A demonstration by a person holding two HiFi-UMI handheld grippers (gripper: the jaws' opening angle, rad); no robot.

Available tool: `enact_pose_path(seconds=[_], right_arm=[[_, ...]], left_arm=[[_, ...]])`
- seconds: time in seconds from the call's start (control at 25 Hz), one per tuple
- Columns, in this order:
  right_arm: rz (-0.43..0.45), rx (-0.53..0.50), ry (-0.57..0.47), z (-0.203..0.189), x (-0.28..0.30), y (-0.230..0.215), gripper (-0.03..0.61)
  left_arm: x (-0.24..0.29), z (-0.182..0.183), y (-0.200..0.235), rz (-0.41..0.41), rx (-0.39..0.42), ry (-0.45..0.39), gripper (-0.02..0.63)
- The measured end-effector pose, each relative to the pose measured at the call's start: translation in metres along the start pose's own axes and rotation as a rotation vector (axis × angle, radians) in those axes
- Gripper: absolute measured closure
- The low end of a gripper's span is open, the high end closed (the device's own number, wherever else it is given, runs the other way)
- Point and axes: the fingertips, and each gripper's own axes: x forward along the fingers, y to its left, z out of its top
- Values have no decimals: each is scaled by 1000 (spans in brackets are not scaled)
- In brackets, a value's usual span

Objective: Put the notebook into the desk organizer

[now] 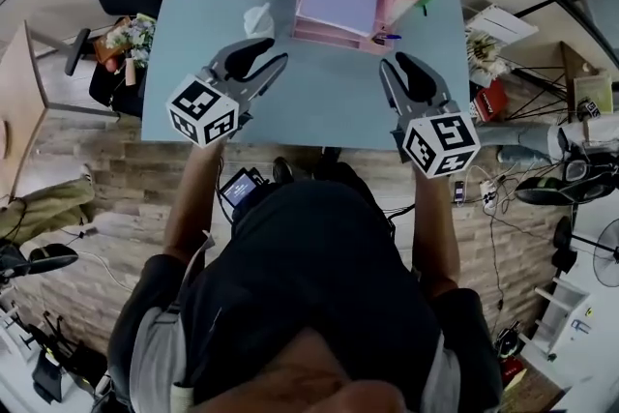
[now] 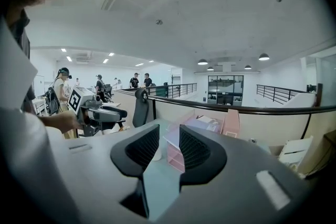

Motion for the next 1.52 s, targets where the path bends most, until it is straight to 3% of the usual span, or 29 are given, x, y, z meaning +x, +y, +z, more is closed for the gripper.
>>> enact_pose_path(seconds=[0.76,1.52], right_arm=[[80,59,31,-19,55,-48,479],[86,171,159,-80,100,-91,476]], left_arm=[[46,-32,46,95,-102,74,443],[105,-83,92,134,-209,175,428]])
